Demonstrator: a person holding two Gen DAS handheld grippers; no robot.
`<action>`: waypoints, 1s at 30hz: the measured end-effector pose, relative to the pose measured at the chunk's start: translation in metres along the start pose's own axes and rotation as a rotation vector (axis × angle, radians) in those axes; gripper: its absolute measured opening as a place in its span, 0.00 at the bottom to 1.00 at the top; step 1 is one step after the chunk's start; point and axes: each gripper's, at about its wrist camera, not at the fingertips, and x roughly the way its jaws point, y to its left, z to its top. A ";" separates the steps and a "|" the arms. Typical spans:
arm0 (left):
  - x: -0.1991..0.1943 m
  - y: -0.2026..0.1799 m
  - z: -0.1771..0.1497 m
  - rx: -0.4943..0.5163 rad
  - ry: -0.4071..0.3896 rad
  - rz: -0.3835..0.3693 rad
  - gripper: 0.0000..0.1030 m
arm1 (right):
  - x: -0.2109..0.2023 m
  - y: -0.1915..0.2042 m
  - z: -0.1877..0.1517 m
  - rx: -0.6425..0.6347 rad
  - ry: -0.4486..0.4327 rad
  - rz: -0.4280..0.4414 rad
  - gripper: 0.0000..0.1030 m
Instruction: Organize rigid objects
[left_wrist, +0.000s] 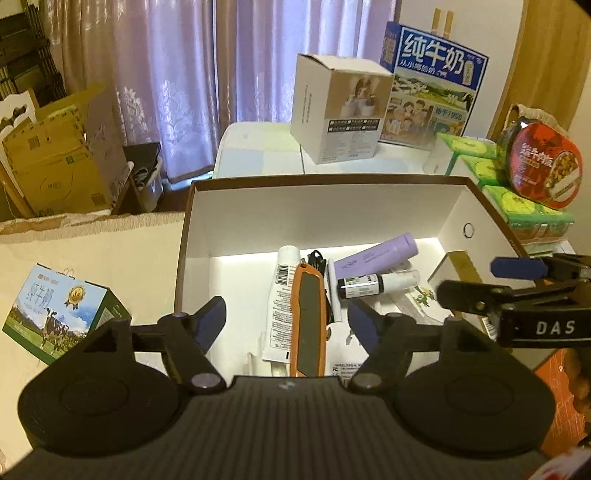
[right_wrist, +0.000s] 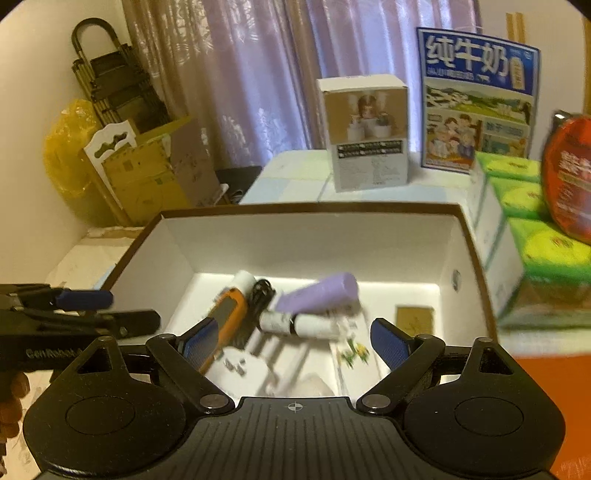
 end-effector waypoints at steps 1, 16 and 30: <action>-0.003 -0.002 -0.001 0.002 -0.005 0.001 0.68 | -0.006 -0.002 -0.003 0.010 -0.001 -0.007 0.84; -0.070 -0.046 -0.030 0.031 -0.095 -0.052 0.68 | -0.094 -0.022 -0.046 0.108 -0.030 -0.060 0.84; -0.127 -0.107 -0.094 0.031 -0.043 -0.090 0.68 | -0.175 -0.028 -0.107 0.101 -0.016 -0.078 0.84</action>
